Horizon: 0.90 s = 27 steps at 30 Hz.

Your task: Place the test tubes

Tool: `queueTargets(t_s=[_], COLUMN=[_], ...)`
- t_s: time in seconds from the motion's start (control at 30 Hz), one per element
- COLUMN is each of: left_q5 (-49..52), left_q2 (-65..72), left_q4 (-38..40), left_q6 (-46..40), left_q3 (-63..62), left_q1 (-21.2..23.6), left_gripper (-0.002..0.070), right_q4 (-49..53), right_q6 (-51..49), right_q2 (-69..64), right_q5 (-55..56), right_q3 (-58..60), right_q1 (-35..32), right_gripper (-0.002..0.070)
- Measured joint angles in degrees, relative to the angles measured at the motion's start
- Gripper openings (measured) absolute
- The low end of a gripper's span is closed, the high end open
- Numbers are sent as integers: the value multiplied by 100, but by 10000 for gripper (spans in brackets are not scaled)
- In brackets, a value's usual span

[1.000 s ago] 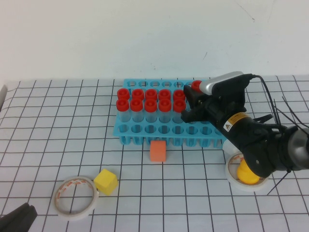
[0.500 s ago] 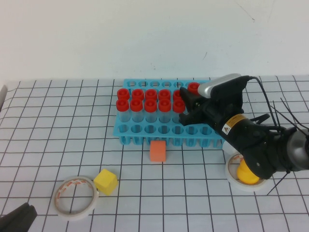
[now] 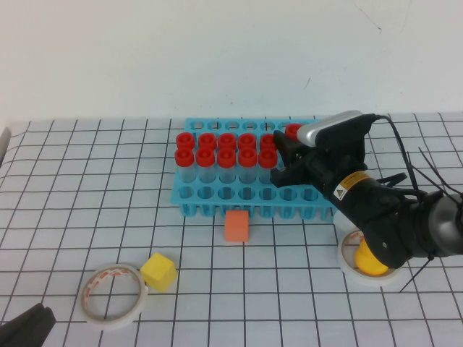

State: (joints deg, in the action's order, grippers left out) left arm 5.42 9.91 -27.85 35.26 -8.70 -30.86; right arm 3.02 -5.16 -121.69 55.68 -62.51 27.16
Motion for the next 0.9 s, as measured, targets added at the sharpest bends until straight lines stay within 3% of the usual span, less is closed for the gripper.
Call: queueTargets(t_s=[0.67, 0.9], left_q5=[0, 0], left_q2=[0, 0], left_q4=[0, 0], left_q6=[-19, -19], left_q3=[0, 0], left_q1=[0, 0], left_gripper=[-1, -1], right_q4=[-44, -44], right_q6=[104, 117], right_q2=[0, 0], right_q5=[-207, -211], right_q3=[0, 0], right_q1=[0, 0], right_gripper=[269, 362])
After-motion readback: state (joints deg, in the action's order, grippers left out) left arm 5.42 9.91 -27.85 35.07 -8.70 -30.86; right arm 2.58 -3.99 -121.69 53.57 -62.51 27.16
